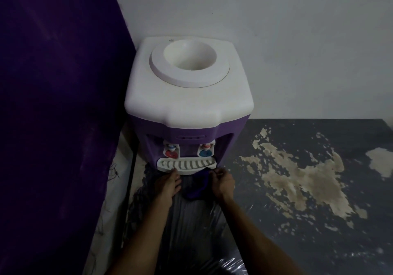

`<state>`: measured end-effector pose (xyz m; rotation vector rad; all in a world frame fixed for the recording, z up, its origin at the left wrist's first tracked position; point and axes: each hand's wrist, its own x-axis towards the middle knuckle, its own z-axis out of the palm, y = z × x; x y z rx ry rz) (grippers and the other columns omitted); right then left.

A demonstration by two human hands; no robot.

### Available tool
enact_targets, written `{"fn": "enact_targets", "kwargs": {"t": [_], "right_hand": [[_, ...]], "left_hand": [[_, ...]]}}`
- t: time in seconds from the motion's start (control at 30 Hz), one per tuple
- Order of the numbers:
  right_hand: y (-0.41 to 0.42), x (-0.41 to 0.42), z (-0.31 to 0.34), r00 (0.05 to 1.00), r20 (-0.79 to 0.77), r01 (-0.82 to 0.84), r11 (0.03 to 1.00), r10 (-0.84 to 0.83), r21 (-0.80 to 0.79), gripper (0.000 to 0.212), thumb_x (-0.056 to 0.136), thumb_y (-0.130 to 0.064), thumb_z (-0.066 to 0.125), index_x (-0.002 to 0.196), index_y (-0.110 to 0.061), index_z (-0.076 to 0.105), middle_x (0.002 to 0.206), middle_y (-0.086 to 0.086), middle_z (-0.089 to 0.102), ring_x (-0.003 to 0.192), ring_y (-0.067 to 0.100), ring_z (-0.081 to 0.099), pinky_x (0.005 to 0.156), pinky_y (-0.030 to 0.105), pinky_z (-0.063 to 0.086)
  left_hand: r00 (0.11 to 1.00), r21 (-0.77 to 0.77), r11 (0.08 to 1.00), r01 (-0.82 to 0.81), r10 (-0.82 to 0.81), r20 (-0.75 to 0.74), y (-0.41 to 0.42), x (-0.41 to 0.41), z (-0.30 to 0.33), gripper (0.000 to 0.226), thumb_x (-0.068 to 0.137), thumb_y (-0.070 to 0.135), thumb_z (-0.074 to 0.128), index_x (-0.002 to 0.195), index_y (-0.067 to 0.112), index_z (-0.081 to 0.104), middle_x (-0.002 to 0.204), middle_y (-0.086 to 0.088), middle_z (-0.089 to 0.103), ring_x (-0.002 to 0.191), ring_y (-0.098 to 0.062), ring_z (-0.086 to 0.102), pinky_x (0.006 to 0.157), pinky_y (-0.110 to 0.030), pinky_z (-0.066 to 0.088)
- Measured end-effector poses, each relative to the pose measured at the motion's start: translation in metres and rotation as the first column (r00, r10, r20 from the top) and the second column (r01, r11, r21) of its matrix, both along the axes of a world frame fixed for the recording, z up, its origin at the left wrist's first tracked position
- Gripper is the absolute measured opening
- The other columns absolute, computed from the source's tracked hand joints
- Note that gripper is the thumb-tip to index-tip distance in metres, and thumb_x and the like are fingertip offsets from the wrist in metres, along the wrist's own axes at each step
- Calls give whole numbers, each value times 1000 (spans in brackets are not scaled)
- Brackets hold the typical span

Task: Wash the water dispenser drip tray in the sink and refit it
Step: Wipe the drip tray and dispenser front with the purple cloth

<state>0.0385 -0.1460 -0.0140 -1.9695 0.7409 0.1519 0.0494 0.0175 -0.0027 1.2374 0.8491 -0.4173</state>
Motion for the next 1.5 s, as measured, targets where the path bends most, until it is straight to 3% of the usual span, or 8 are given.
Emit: {"fn": "enact_targets", "kwargs": {"t": [0.4,0.6,0.77,1.0,1.13,1.2,1.3,1.5], "right_hand": [[-31,7,4,986,2,164,981,-165,102,12,95,-24,61,90,-14,56,88,6,65,78,21,61,68,30,47],[-47,-1,8,999,-21,37,980,-34,194,12,96,-20,59,87,-19,52,92,9,63,83,22,60,83,43,53],[-65,-10,11,996,6,-91,946,94,312,15,95,-13,60,85,-21,51,92,11,64,81,21,60,79,41,55],[-103,-16,37,986,64,-164,851,152,498,23,87,4,56,83,-16,46,75,2,54,67,12,52,55,20,45],[-126,-13,53,992,80,-128,753,101,645,30,84,4,58,107,-14,51,102,10,62,91,20,61,73,28,51],[-135,-13,64,988,64,-147,734,140,663,41,87,0,59,125,-14,51,118,12,61,97,17,62,73,26,51],[-148,-12,70,974,101,-218,704,205,676,31,93,1,54,123,3,62,112,20,67,87,15,65,71,22,54],[-174,-6,80,959,180,-282,678,219,679,24,98,-16,58,117,-2,65,95,8,72,81,15,68,69,25,56]], "left_hand": [[1000,17,1000,18,-18,-9,-13,-8,4,45,99,27,48,138,5,46,141,-15,50,124,-30,54,95,-38,48],[974,132,965,228,-228,-19,-38,-23,3,37,100,34,43,130,15,54,131,-6,59,117,-24,56,83,-31,47],[951,299,906,301,-310,-17,-63,-33,0,33,92,39,51,114,18,65,122,-11,63,106,-27,60,97,-43,50],[975,205,953,222,-216,-51,-110,-39,20,51,95,48,44,125,11,61,126,-11,62,93,-23,62,60,-24,42],[945,204,925,320,-327,-3,-136,-42,37,48,99,47,39,121,10,60,107,-6,61,73,-11,53,57,-23,37],[914,226,892,391,-405,20,-149,-41,44,48,95,55,42,120,20,62,104,0,62,84,-13,58,66,-25,42],[869,344,842,416,-479,123,-162,-35,42,42,85,59,54,109,26,66,112,0,69,98,-16,64,83,-32,50],[818,430,827,362,-503,280,-181,-26,63,33,89,52,56,81,20,57,85,-5,68,72,-14,60,62,-26,44]]}}
